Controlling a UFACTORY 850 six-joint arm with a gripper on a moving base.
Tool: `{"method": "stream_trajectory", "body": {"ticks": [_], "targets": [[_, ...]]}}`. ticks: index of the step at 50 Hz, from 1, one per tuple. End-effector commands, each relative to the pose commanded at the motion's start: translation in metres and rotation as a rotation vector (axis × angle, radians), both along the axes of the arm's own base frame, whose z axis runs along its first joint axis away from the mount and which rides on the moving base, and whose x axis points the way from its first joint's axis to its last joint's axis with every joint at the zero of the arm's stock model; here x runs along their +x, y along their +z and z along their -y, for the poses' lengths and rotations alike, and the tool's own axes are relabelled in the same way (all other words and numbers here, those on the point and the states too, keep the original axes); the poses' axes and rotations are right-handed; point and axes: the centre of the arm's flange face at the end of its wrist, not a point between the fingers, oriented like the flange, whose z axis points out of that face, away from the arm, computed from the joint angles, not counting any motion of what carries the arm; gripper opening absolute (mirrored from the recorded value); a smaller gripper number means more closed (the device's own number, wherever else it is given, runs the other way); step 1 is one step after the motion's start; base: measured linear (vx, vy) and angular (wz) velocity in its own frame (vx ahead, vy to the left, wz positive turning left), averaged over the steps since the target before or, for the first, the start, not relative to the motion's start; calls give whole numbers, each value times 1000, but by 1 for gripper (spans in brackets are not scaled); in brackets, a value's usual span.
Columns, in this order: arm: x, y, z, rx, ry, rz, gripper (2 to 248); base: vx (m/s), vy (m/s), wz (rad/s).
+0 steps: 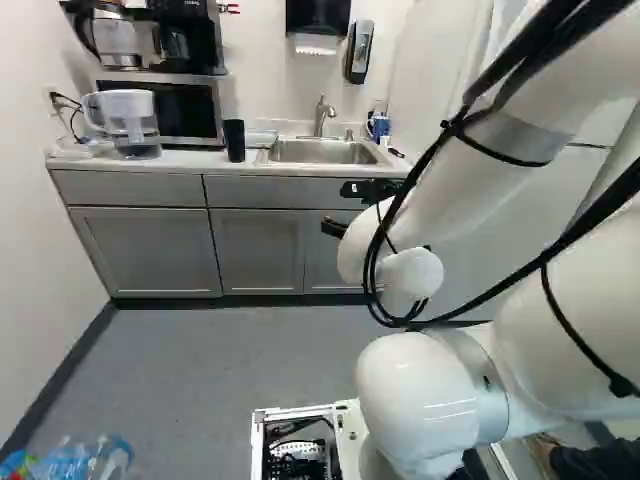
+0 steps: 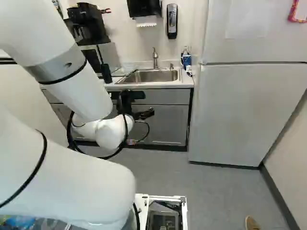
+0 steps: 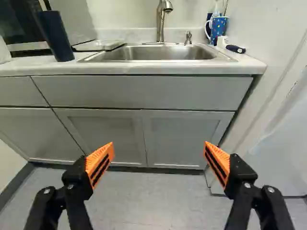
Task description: Rinse the cup and place it in the tray
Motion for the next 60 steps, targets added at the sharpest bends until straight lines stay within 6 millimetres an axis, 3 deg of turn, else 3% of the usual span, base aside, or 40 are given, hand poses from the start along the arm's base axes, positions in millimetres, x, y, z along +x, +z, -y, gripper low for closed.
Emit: {"method": "stream_trajectory", "body": {"ticks": [15, 60], "targets": [[5, 5, 0, 0, 0, 12, 247, 0, 0, 0], [63, 50, 0, 0, 0, 93, 247, 0, 0, 0]]}}
